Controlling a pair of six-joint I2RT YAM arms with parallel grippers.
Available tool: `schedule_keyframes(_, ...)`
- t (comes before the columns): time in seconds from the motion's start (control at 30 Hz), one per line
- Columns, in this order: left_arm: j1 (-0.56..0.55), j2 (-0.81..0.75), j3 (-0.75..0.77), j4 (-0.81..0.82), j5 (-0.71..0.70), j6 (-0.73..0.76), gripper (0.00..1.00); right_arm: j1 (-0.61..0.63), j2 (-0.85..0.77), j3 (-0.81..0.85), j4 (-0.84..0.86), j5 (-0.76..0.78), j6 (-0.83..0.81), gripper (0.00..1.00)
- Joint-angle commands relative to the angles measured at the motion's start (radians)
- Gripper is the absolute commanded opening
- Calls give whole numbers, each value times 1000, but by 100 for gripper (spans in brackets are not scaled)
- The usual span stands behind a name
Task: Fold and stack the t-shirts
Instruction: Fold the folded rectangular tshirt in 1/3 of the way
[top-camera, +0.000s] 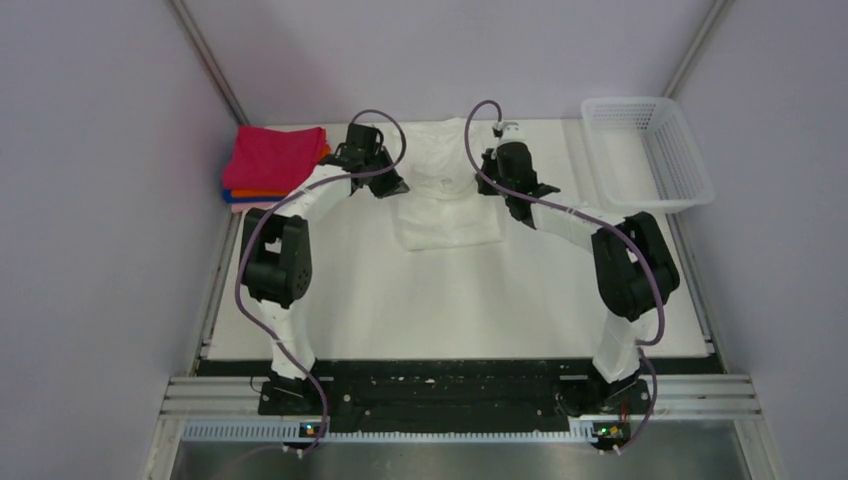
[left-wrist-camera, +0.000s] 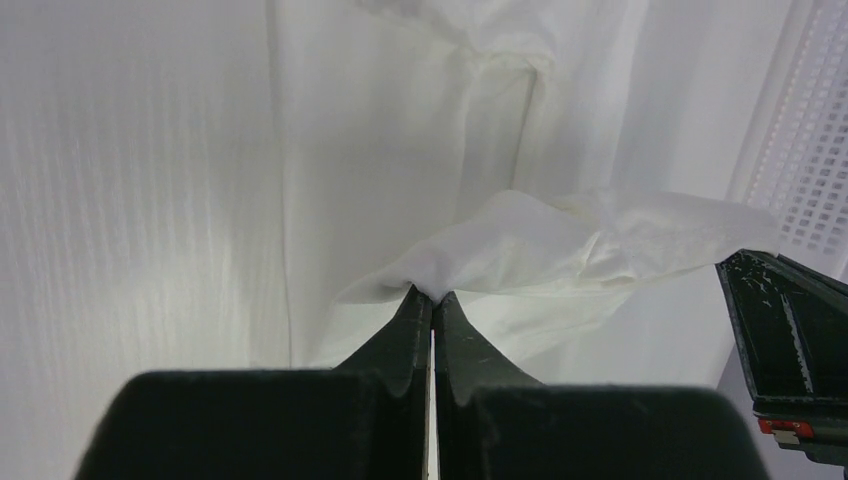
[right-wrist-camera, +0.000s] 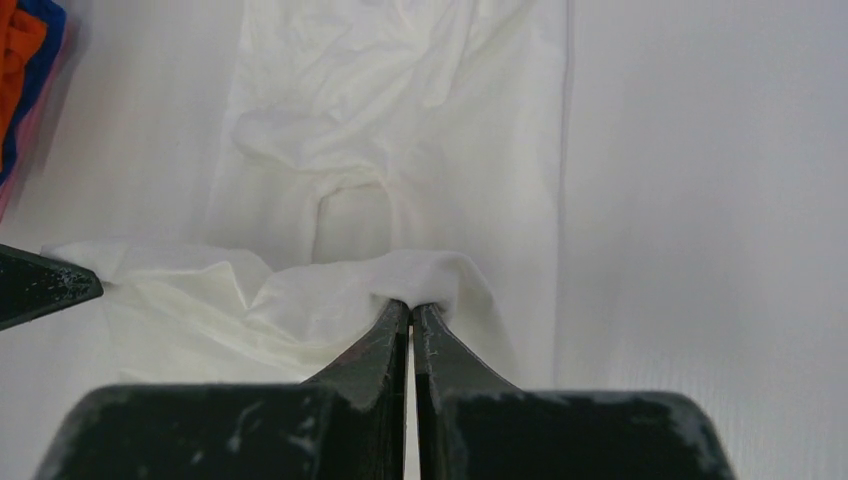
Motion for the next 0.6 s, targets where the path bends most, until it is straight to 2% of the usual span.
schedule_keyframes(0.0,33,81,112,17,53,46,0,-37,79,107,54,-26,-34,0)
schedule_keyframes(0.2,52,220,242,2,72,69,1,-61,191,189,60,-60,-36,0)
schedule_keyframes(0.27,60,266,305,-29,76,64,12,-71,238,238,35,-80,-31,0)
schedule_keyframes(0.3,62,278,323,-38,78,62,20,-76,262,271,10,-76,-21,10)
schedule_keyframes(0.37,66,288,350,-44,81,61,48,-83,291,312,-21,-60,-16,46)
schedule_keyframes(0.47,70,265,378,-52,52,75,91,-84,281,327,-25,-26,-11,77)
schedule_keyframes(0.5,70,250,384,-60,36,81,97,-84,267,320,-21,-24,-7,83)
schedule_keyframes(0.57,71,213,377,-76,19,90,99,-85,221,281,-11,-33,-7,98)
